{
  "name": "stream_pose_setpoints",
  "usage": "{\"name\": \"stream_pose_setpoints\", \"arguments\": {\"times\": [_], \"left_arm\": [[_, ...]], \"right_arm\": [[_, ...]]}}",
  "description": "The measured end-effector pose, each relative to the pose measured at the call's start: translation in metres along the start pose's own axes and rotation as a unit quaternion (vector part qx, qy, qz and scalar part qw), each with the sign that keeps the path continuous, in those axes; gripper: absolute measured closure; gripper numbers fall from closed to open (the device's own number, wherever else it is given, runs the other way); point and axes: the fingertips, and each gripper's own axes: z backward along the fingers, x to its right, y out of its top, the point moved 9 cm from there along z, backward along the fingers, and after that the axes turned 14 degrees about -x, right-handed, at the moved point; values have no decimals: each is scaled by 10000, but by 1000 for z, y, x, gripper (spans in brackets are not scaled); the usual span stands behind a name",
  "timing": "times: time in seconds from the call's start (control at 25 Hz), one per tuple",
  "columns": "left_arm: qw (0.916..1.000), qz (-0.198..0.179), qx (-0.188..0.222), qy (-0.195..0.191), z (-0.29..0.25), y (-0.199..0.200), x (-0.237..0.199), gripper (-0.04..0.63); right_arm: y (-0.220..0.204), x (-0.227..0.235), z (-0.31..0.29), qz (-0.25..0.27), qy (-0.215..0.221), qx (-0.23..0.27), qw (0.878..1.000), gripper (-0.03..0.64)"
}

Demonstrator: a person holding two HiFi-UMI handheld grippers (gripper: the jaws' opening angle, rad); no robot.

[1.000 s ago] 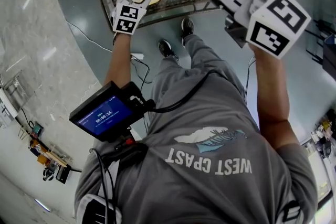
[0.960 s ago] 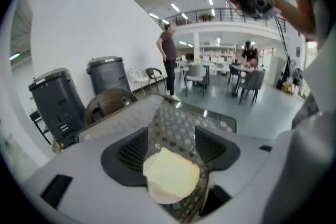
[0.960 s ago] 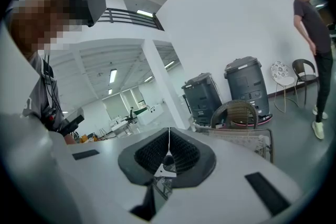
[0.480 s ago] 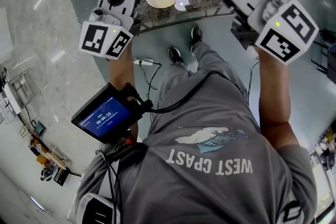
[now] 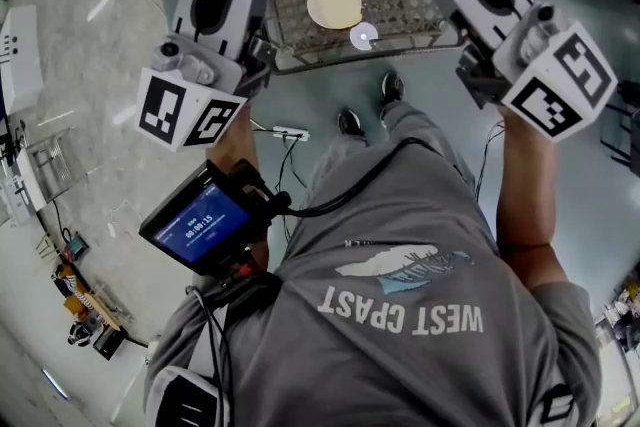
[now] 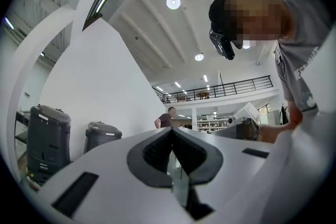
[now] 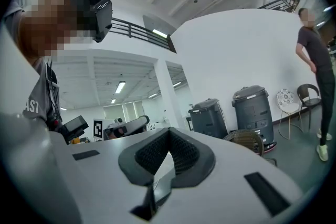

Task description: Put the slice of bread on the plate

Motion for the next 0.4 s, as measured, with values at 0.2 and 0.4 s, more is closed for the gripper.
{"name": "stream_pose_setpoints", "arguments": {"times": [0.2,0.4], "left_arm": [[9998,-88,189,-38,22,26,3,589],[9995,-121,253,-127,30,36,8,589]], "right_arm": [[19,-23,6,156,-69,63,9998,612],[21,-36,15,70,-125,110,9998,612]]}}
